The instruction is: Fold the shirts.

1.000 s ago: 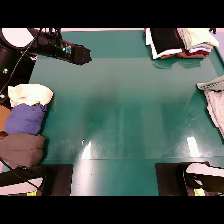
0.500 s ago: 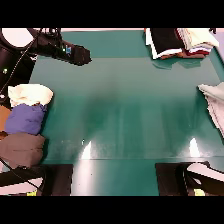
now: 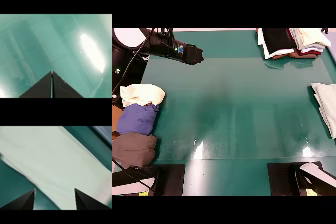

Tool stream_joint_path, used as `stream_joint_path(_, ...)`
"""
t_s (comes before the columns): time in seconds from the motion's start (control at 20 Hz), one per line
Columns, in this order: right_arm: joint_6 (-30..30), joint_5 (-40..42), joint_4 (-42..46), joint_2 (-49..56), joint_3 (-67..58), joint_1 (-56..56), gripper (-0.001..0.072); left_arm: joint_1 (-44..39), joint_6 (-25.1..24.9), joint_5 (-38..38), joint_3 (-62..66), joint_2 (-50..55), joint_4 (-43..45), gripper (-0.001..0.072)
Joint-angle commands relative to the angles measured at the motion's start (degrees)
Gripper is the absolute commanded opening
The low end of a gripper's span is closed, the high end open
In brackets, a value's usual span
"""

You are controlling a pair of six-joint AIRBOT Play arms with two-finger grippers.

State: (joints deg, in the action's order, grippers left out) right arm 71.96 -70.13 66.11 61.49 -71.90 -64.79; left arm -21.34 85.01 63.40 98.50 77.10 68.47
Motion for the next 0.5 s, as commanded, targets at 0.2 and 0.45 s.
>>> stream_joint_path(0.2, 0.0, 2.1, -16.5, -5.1, -1.2, 28.1, 0.0572, 0.0, 0.0, -0.1, 0.0, 0.0, 0.0, 0.0024)
stream_joint_path(0.45, 0.0, 3.3, -16.4, -5.6, -1.2, 52.3, 0.0478, 0.0, 0.0, -3.2, 0.0, 0.0, 0.0, 0.0024)
